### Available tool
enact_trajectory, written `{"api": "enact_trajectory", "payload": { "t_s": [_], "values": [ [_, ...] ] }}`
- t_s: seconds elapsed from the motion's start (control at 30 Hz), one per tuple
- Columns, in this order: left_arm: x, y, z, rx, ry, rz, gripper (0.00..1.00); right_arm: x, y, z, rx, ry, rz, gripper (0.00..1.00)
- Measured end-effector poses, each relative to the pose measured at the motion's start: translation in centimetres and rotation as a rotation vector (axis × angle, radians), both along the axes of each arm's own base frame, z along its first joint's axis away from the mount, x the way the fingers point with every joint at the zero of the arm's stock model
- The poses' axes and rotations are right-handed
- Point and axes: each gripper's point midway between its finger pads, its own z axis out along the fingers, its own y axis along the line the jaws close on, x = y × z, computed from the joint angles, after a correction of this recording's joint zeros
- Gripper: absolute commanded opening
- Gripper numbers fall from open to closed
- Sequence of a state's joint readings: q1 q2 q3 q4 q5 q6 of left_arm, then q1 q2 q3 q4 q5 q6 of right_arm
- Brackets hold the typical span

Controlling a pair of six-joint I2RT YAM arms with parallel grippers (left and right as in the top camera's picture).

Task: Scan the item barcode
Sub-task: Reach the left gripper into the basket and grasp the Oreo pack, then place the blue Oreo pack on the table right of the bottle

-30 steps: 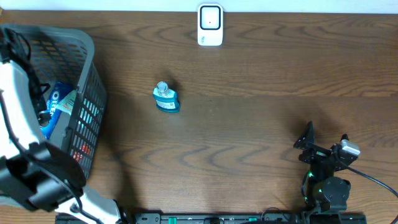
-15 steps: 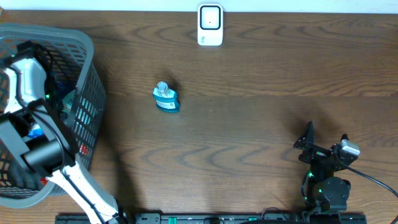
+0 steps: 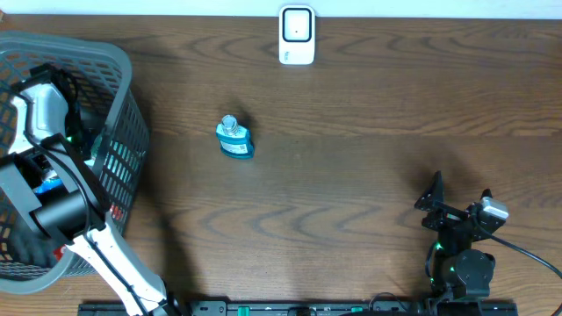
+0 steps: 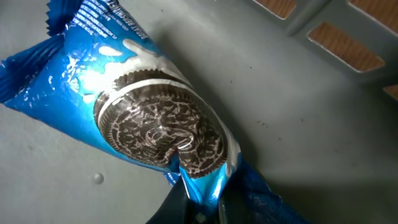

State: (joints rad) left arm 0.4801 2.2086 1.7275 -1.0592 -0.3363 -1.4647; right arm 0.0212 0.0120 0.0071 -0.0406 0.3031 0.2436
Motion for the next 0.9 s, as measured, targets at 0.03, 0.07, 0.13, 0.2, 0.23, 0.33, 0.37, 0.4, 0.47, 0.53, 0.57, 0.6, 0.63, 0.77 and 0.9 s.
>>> {"api": "enact_trajectory", "payload": {
  "t_s": [0.03,0.07,0.13,0.2,0.23,0.33,0.37,0.4,0.47,0.53,0.57,0.6,0.63,0.77,0.9],
  "values": [
    [-0.3,0.0,0.2,-0.004,0.012,-0.010,0.06,0.0,0.0,0.0,0.000,0.000,0.000,0.99],
    [-0.7,-0.1,0.3,-0.014,0.028,-0.019,0.07,0.0,0.0,0.0,0.000,0.000,0.000,0.99],
    [-1.6,-0.1,0.8,-0.031,0.057,-0.032,0.07,0.0,0.0,0.0,0.000,0.000,0.000,0.99],
    [-2.3,0.2,1.9,-0.037,0.064,-0.042,0.07,0.0,0.0,0.0,0.000,0.000,0.000,0.99],
    [-2.6,0.4,2.8,-0.033,0.056,-0.047,0.07,0.0,0.0,0.0,0.000,0.000,0.000,0.99],
    [-3.3,1.6,8.2,0.032,-0.042,-0.065,0.07,0.0,0.0,0.0,0.000,0.000,0.000,0.99],
    [-3.6,2.0,11.2,0.077,-0.103,-0.067,0.07,0.0,0.0,0.0,0.000,0.000,0.000,0.99],
    [-4.2,2.2,13.8,0.117,-0.155,-0.069,0.07,0.0,0.0,0.0,0.000,0.000,0.000,0.99],
    [-5.6,2.1,19.4,0.208,-0.268,-0.073,0.07,0.0,0.0,0.0,0.000,0.000,0.000,0.99],
    [-7.3,1.1,25.4,0.308,-0.399,-0.097,0.07,0.0,0.0,0.0,0.000,0.000,0.000,0.99],
    [-8.0,0.4,27.6,0.342,-0.448,-0.113,0.07,0.0,0.0,0.0,0.000,0.000,0.000,0.99],
    [-8.6,-0.7,29.8,0.370,-0.511,-0.145,0.07,0.0,0.0,0.0,0.000,0.000,0.000,0.99],
    [-8.9,-2.0,31.5,0.383,-0.568,-0.190,0.07,0.0,0.0,0.0,0.000,0.000,0.000,0.99],
    [-7.6,-9.2,36.4,0.363,-0.788,-0.476,0.07,0.0,0.0,0.0,0.000,0.000,0.000,0.99],
    [-4.2,-19.4,38.1,0.227,-0.929,-0.879,0.07,0.0,0.0,0.0,0.000,0.000,0.000,0.99]
  ]
}}
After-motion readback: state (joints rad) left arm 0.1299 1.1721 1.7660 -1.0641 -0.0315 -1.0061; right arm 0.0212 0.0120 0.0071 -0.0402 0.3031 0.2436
